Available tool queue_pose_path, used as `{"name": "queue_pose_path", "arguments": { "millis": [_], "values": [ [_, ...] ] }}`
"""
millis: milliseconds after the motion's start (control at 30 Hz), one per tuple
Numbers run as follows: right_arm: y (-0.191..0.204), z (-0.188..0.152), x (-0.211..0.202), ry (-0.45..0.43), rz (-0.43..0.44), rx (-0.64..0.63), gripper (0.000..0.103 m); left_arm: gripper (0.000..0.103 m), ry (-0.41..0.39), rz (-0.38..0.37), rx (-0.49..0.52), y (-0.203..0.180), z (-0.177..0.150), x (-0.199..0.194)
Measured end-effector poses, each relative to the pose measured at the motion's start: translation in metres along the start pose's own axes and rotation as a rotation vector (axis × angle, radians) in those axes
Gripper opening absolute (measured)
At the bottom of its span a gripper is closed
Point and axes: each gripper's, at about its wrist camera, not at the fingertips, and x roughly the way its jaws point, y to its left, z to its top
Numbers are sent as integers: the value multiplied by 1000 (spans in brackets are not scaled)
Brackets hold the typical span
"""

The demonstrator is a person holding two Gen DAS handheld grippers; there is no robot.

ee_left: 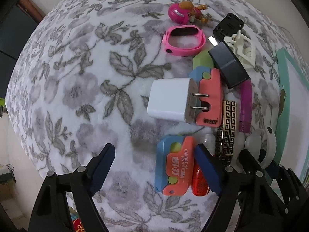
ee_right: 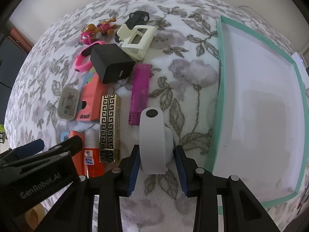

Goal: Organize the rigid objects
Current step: 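Move the right tool to the white smartwatch while the left tool approaches the orange-blue cutter, then close the left tool on the orange-blue cutter while the right tool grasps the white smartwatch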

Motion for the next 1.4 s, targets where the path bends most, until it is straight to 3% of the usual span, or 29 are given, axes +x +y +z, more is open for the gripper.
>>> {"name": "queue_pose_path", "arguments": {
  "millis": [200, 400, 567, 733, 800, 1167, 1400],
  "values": [
    [4, -2, 2, 1, 6, 4, 38, 69, 1, -30, 7, -7, -4, -3],
    [-1, -2, 2, 1, 9, 4, 38, 68, -4, 4, 19, -1, -7, -8],
    [-2, -2, 2, 3, 9, 6, 38, 67, 48, -7, 40, -9, -14, 3],
    [1, -2, 2, 2, 7, 7, 38, 58, 51, -20, 37, -8, -17, 3],
    [1, -2, 2, 2, 3, 4, 38, 48, 66, -34, 40, -12, -19, 10],
    [12, -8, 3, -7, -36, -31, 38, 46, 44, -31, 50, -19, -29, 11],
    [4, -4, -8, -29, 6, 5, 38, 46, 18, -31, 29, -8, -26, 2]
  ]
}}
